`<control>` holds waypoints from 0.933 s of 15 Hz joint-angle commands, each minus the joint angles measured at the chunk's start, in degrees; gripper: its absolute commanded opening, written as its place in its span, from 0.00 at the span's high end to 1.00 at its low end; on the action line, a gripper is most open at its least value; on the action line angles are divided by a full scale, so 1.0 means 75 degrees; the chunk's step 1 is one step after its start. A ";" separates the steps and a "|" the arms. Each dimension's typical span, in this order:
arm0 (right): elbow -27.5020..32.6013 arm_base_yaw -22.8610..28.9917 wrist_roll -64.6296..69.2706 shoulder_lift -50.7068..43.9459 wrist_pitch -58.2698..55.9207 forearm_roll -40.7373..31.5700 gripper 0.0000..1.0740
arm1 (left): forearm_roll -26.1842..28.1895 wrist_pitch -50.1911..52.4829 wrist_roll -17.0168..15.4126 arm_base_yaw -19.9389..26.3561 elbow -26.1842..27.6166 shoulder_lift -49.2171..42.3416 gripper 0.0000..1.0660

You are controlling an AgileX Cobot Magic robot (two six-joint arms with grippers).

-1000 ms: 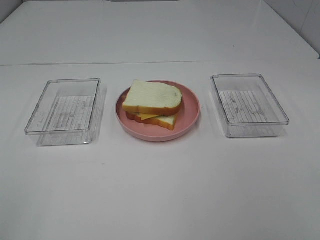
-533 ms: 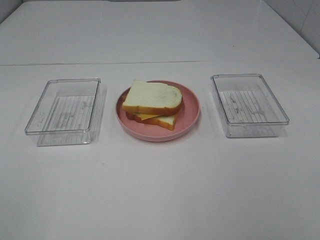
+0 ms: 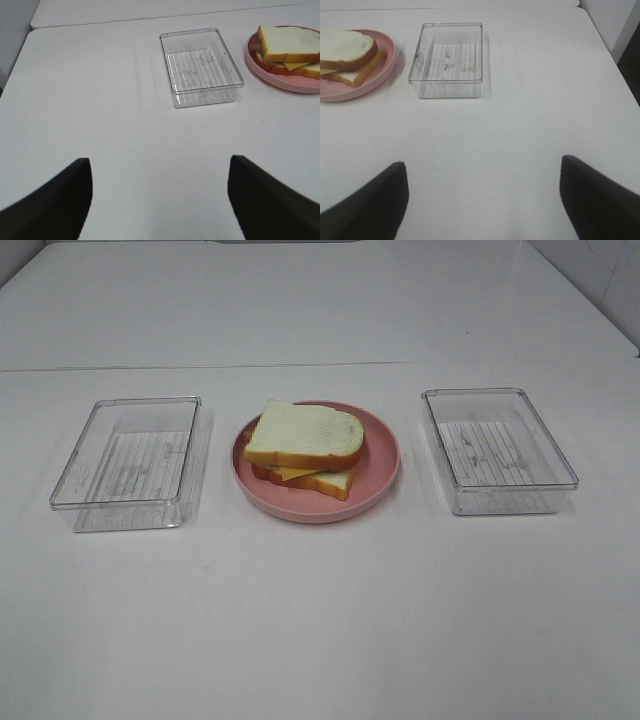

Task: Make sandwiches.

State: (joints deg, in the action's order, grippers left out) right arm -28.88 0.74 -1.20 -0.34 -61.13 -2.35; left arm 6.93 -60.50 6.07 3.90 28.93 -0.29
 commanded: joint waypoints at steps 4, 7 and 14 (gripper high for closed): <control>0.0008 0.0015 0.0092 -0.0107 0.0053 0.0069 0.27 | 0.0061 0.0069 0.0008 0.0038 -0.0053 -0.0160 0.32; 0.0008 0.0015 0.0092 -0.0107 0.0053 0.0069 0.27 | 0.0061 0.0069 0.0008 -0.0023 -0.0053 -0.0160 0.32; 0.0008 0.0015 0.0092 -0.0107 0.0053 0.0069 0.27 | 0.0061 0.0069 0.0000 -0.0466 -0.0053 -0.0183 0.32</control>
State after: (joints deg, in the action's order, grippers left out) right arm -28.88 0.74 -1.15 -0.34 -61.13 -2.18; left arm 6.99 -60.50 6.13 0.74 28.93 -0.29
